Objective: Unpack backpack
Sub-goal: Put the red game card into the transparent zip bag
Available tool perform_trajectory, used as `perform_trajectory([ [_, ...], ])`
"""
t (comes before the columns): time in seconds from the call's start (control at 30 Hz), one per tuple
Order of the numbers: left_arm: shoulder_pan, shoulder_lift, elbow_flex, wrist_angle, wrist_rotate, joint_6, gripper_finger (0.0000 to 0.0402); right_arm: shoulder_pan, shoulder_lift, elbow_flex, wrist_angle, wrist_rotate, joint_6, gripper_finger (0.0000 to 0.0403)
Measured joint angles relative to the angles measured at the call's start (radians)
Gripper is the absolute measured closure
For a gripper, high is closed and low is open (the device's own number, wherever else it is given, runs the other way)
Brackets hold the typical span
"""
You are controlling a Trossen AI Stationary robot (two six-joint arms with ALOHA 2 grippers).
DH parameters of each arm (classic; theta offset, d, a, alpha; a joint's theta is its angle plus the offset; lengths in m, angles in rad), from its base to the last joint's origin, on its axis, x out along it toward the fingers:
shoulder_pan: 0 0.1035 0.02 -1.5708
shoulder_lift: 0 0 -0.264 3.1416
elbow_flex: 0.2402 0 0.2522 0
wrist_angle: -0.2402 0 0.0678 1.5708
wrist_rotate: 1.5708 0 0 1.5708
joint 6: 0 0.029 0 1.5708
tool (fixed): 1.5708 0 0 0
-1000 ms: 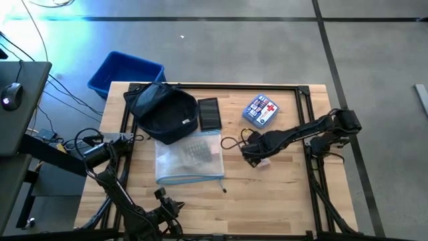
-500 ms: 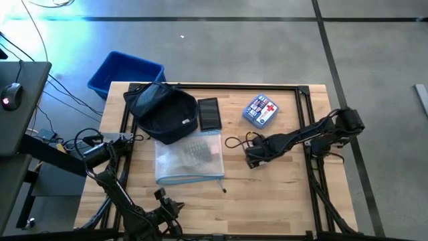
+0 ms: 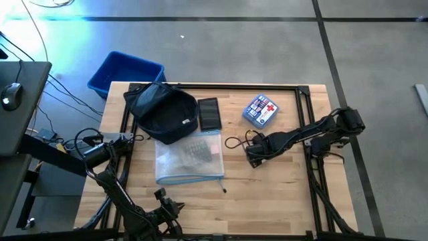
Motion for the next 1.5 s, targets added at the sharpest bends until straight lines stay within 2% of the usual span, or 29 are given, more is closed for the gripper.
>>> perform_trajectory([
  [0.17, 0.000, 0.000, 0.000, 0.004, 0.000, 0.000, 0.0402, 0.002, 0.031, 0.002, 0.080, -0.001, 0.030, 0.0080],
  [0.33, -0.001, 0.000, 0.000, 0.007, 0.001, 0.000, 0.0402, 0.003, 0.099, 0.003, 0.038, 0.008, 0.026, 0.0080],
  [0.53, -0.001, 0.000, 0.000, 0.007, 0.002, 0.001, 0.0402, -0.007, 0.172, 0.007, 0.035, 0.006, -0.014, 0.0080],
  [0.77, -0.001, 0.000, 0.000, 0.007, 0.003, 0.001, 0.0402, -0.025, 0.183, 0.009, 0.039, -0.008, -0.098, 0.0085],
  [0.97, -0.001, 0.000, 0.000, 0.007, 0.005, 0.001, 0.0402, -0.005, 0.177, 0.009, 0.043, 0.006, -0.126, 0.0140],
  [1.1, -0.001, 0.000, 0.000, 0.007, 0.006, 0.001, 0.0402, 0.071, 0.162, 0.042, 0.026, 0.055, -0.151, 0.0147],
  [1.17, -0.001, 0.000, 0.000, 0.007, 0.004, 0.001, 0.0402, 0.115, 0.157, 0.070, 0.032, 0.028, -0.163, 0.0175],
  [1.23, 0.001, 0.000, 0.000, 0.007, 0.001, 0.001, 0.0402, 0.152, 0.157, 0.100, 0.024, 0.013, -0.177, 0.0186],
  [1.5, 0.003, 0.000, 0.000, 0.007, -0.016, 0.001, 0.0402, 0.234, 0.156, 0.162, 0.088, 0.038, -0.236, 0.0258],
])
